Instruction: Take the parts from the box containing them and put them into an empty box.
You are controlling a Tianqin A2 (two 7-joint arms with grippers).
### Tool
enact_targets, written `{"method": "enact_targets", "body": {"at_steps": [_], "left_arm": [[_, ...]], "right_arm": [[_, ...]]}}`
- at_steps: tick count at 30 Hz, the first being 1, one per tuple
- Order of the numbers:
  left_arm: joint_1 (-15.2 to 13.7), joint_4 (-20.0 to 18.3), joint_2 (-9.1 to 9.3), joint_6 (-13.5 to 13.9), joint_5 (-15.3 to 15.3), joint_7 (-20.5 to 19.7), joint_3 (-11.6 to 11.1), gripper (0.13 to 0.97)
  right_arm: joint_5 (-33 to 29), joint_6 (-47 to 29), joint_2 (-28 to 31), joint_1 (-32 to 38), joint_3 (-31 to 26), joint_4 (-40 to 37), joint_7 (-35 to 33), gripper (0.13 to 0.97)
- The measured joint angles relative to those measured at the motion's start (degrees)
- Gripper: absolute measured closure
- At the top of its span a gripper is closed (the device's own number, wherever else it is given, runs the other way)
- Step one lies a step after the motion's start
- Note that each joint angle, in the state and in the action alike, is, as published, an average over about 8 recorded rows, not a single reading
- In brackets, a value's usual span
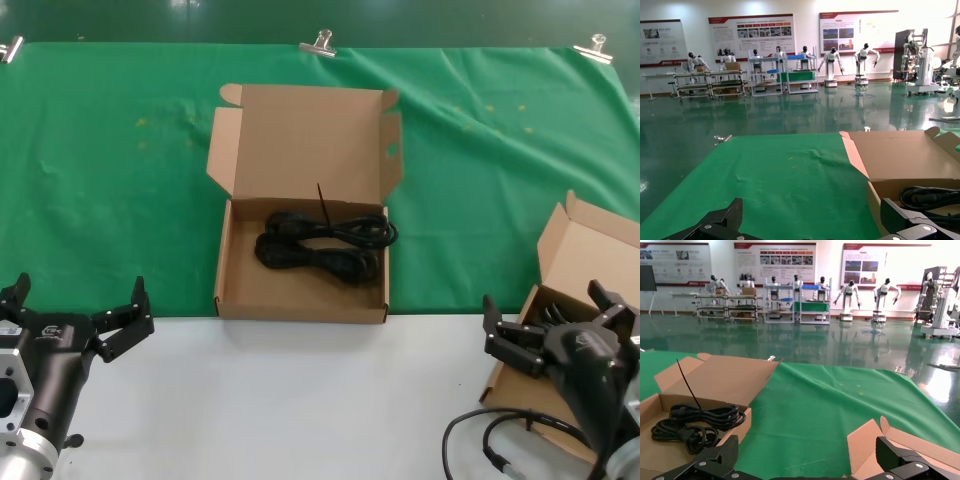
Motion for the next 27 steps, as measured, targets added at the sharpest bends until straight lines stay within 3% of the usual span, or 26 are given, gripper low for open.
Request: {"method": "enact_targets", "body": {"at_steps": [27], "left_arm": [[0.00,0.00,0.00,0.00,0.00,0.00,0.00,0.132]], "right_arm": [[0.00,0.00,0.00,0.00,0.00,0.00,0.00,0.129]]}}
